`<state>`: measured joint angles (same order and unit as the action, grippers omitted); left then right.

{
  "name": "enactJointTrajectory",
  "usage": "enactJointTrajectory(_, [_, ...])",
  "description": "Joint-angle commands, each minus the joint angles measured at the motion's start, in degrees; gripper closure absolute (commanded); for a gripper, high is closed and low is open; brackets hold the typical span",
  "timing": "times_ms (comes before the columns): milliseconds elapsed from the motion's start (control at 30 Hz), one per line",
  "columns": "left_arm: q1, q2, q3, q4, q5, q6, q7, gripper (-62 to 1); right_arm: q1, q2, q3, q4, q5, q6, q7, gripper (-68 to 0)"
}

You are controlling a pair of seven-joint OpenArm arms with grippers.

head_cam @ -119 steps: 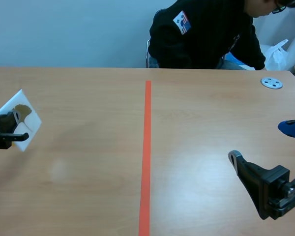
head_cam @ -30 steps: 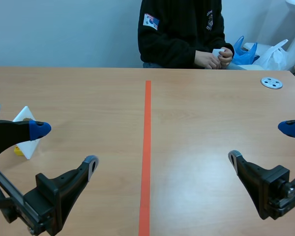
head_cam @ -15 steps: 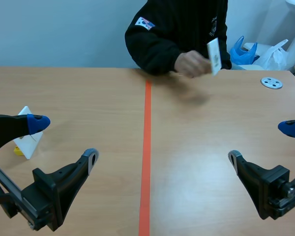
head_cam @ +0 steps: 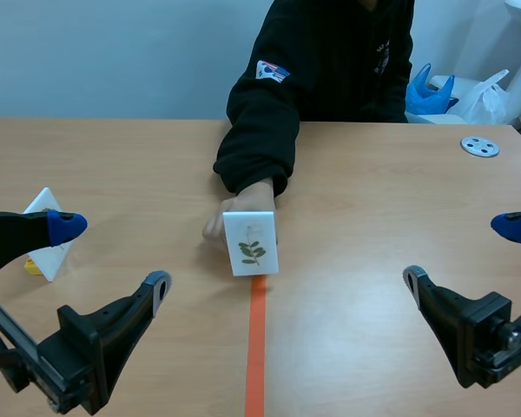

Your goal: Sort the leaf by its shape. The table is split by an orange tape line. A compound leaf with several leaflets goes to the left side, a simple leaf with one blade goes to the right side. Return to the home posture when a red brick is placed on the table.

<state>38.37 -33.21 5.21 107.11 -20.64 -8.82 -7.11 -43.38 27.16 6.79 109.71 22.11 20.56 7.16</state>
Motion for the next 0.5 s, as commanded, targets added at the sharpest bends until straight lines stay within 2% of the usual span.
enactJointTrajectory(0, [-0.31,-0.15,-0.37,0.57,-0.52,-0.57,-1.01,-62.3,0.68,0.61,0.35,0.37,0.42,-0.22,0.68,-67.9])
enactJointTrajectory(367, [-0.31,-0.15,-0.35,0.57,-0.50,-1.25,-0.72,-62.3,0.72,0.61,0.33,0.37,0.42,-0.20,0.70,-67.9])
enactJointTrajectory(467, [-0.31,-0.17,-0.35,0.57,-0.50,-1.27,-0.35,-62.3,1.31,0.79,0.33,0.37,0.37,0.57,0.61,-67.9])
